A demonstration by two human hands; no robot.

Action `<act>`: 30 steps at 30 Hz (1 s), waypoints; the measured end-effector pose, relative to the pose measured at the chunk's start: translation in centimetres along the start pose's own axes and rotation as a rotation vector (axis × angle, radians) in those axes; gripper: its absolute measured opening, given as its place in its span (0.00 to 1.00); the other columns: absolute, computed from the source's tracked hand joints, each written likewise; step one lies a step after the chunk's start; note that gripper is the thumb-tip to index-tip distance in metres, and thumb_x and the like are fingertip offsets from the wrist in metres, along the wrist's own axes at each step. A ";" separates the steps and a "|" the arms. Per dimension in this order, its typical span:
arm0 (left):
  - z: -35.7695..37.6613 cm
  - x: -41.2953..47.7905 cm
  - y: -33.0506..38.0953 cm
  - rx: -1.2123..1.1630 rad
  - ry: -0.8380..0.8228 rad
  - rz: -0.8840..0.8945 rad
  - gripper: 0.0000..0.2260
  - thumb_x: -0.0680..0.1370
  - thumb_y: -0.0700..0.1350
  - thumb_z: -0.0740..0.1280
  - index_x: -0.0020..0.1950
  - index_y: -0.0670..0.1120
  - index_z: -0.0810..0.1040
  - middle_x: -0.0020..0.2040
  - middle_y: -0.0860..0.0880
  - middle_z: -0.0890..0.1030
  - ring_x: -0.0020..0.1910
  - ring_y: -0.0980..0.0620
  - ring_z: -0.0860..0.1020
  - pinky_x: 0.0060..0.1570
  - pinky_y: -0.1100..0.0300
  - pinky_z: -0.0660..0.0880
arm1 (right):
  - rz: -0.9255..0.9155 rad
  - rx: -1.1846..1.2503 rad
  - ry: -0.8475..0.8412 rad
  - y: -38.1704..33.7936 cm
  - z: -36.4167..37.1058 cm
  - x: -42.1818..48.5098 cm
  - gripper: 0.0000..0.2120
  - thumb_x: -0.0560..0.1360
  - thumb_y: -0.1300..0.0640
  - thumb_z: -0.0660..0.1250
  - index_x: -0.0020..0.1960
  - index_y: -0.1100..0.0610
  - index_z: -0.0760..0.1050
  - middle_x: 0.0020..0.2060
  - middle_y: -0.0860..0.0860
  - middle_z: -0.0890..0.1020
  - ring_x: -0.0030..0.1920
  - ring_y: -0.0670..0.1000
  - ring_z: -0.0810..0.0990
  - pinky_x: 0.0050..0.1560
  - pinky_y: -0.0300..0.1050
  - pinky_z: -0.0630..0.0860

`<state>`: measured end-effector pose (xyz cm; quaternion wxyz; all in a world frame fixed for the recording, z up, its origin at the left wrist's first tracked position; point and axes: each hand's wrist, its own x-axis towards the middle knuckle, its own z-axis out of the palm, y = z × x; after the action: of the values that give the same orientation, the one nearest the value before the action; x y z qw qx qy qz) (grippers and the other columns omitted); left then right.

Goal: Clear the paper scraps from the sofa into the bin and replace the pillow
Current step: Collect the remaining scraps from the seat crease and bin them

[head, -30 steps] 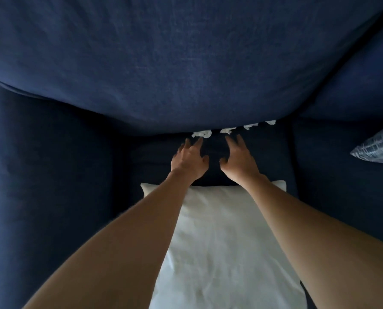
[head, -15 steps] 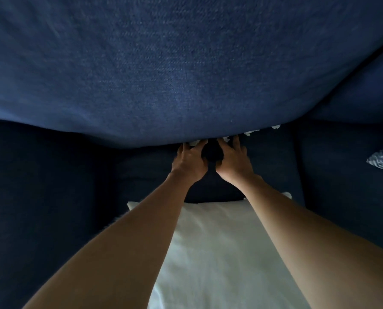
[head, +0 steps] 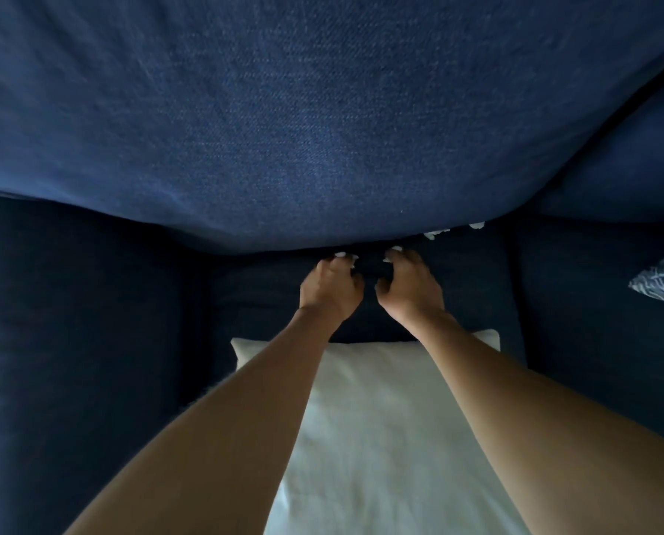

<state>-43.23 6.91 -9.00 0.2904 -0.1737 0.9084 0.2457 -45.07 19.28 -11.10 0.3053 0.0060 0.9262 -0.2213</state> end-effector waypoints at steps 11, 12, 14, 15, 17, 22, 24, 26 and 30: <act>-8.4 -11.4 0.5 -0.184 0.264 -0.076 0.09 0.79 0.43 0.64 0.56 0.40 0.73 0.49 0.42 0.79 0.47 0.40 0.78 0.46 0.50 0.78 | -0.235 0.274 0.148 -6.5 -6.9 -9.0 0.07 0.79 0.62 0.58 0.56 0.63 0.67 0.46 0.59 0.79 0.48 0.61 0.79 0.45 0.56 0.76; -9.5 -12.6 0.3 -0.198 0.287 -0.087 0.09 0.79 0.41 0.64 0.57 0.40 0.72 0.48 0.43 0.77 0.46 0.41 0.77 0.46 0.49 0.78 | -0.270 0.272 0.153 -7.5 -7.5 -9.8 0.08 0.79 0.63 0.58 0.57 0.62 0.66 0.46 0.59 0.79 0.47 0.61 0.79 0.44 0.54 0.76; -11.4 -15.0 -0.3 -0.249 0.337 -0.111 0.12 0.78 0.40 0.64 0.61 0.41 0.70 0.49 0.43 0.74 0.46 0.42 0.76 0.49 0.48 0.78 | -0.337 0.266 0.175 -9.7 -8.2 -11.3 0.12 0.78 0.62 0.59 0.61 0.62 0.67 0.48 0.60 0.80 0.48 0.60 0.79 0.43 0.51 0.75; -12.3 -16.1 -0.9 -0.281 0.366 -0.124 0.13 0.78 0.40 0.64 0.63 0.41 0.70 0.52 0.42 0.75 0.49 0.41 0.76 0.50 0.49 0.77 | -0.360 0.263 0.178 -10.8 -8.3 -12.0 0.13 0.79 0.62 0.59 0.63 0.61 0.68 0.49 0.60 0.80 0.48 0.60 0.79 0.43 0.50 0.75; -13.5 -18.0 -2.4 -0.326 0.418 -0.151 0.14 0.78 0.40 0.64 0.63 0.42 0.72 0.56 0.42 0.77 0.52 0.42 0.77 0.48 0.54 0.75 | -0.390 0.267 0.172 -13.1 -8.1 -13.4 0.11 0.78 0.61 0.60 0.59 0.61 0.73 0.47 0.59 0.82 0.46 0.59 0.81 0.43 0.51 0.77; -14.9 -22.4 -8.1 -0.330 0.503 -0.162 0.09 0.77 0.38 0.65 0.56 0.41 0.78 0.57 0.43 0.76 0.51 0.43 0.77 0.44 0.58 0.70 | -0.470 0.253 0.176 -18.9 -5.4 -16.8 0.06 0.74 0.61 0.64 0.42 0.62 0.78 0.41 0.56 0.82 0.40 0.57 0.81 0.41 0.52 0.80; -15.2 -23.7 -10.7 -0.335 0.541 -0.173 0.09 0.76 0.38 0.65 0.56 0.41 0.78 0.57 0.42 0.76 0.52 0.43 0.77 0.44 0.58 0.70 | -0.495 0.238 0.190 -20.8 -4.0 -17.8 0.05 0.73 0.62 0.67 0.41 0.63 0.80 0.46 0.56 0.79 0.42 0.56 0.79 0.42 0.49 0.79; -15.5 -24.7 -13.5 -0.351 0.572 -0.184 0.09 0.76 0.38 0.66 0.56 0.42 0.78 0.57 0.43 0.76 0.51 0.43 0.77 0.43 0.58 0.71 | -0.513 0.220 0.212 -22.5 -2.5 -18.7 0.05 0.73 0.63 0.68 0.41 0.64 0.81 0.47 0.57 0.78 0.42 0.56 0.79 0.41 0.45 0.76; -15.8 -27.0 -19.3 -0.401 0.642 -0.218 0.08 0.77 0.39 0.65 0.55 0.43 0.78 0.56 0.45 0.76 0.49 0.47 0.76 0.42 0.59 0.70 | -0.521 0.247 0.202 -25.8 1.2 -21.5 0.06 0.74 0.64 0.67 0.47 0.64 0.81 0.48 0.56 0.79 0.43 0.54 0.80 0.42 0.41 0.72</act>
<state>-20.60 -12.90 12.11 -0.0239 -0.3905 0.8633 0.3189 -30.68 -1.81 10.69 0.1416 -0.1726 0.8882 -0.4016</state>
